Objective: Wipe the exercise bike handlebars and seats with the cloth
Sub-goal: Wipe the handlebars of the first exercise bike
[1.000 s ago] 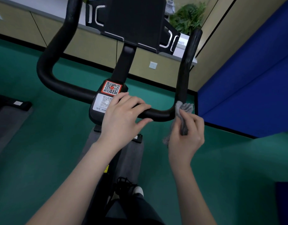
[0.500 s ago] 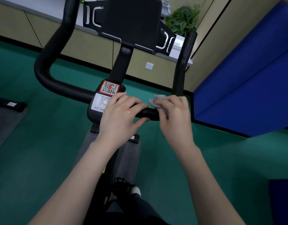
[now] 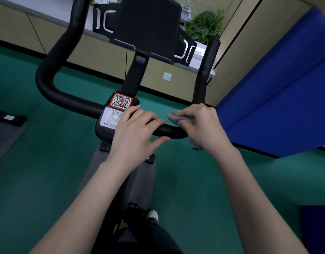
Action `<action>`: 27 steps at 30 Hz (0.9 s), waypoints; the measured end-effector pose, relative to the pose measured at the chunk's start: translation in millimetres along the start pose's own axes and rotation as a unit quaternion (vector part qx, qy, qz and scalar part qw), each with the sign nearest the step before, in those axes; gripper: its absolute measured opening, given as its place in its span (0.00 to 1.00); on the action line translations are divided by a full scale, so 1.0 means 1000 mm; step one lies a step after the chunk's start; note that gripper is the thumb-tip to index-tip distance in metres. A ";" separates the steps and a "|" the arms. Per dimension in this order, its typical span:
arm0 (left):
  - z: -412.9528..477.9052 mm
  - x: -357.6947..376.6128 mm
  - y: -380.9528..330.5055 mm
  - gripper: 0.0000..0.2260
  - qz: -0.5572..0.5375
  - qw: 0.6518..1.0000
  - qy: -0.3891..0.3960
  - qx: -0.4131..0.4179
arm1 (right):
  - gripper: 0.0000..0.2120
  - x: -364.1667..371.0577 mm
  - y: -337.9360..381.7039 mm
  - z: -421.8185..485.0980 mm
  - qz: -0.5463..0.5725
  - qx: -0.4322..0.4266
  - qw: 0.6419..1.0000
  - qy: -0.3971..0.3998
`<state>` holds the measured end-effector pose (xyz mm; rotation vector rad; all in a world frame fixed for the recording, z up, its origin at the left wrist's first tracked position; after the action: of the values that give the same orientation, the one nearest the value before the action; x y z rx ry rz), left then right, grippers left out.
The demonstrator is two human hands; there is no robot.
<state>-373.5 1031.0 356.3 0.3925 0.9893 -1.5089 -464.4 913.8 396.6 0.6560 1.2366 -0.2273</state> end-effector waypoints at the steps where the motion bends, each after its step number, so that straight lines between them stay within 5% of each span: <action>1: 0.000 0.000 -0.002 0.17 0.006 1.000 0.002 -0.002 | 0.11 -0.001 -0.003 0.004 -0.020 0.000 1.000 0.008; 5: 0.005 0.009 -0.014 0.19 0.026 0.999 0.018 -0.015 | 0.13 0.009 -0.004 0.018 -0.080 0.000 0.995 0.067; 11: 0.003 0.021 -0.009 0.19 -0.095 0.990 0.007 -0.102 | 0.08 0.008 0.003 0.033 -0.054 -0.020 0.972 0.227; 17: 0.006 0.020 -0.008 0.18 -0.116 0.986 0.005 -0.116 | 0.10 0.009 -0.005 0.044 -0.103 -0.070 0.958 0.259; 20: 0.005 0.020 -0.008 0.17 -0.112 0.987 0.007 -0.111 | 0.11 0.006 -0.018 0.040 -0.073 -0.080 0.977 0.183; 23: 0.005 0.021 -0.011 0.16 -0.097 0.990 0.014 -0.102 | 0.11 0.001 -0.023 0.010 0.036 -0.086 0.996 0.013; 27: 0.006 0.022 -0.013 0.15 -0.084 0.991 0.025 -0.104 | 0.07 0.011 -0.023 -0.041 0.143 -0.051 0.964 -0.216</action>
<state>-388.7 1010.9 348.1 0.2021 1.2315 -1.5325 -505.6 920.9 371.5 0.6460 0.7198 -0.0578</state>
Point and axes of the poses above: each hand's wrist, its own z-axis towards the middle knuckle, its own x-axis out of the palm, y = z × x, the point moved 6 cm from there along z, towards the middle knuckle, and after that the axes turned 4 degrees about -z, right-handed, at the moved point
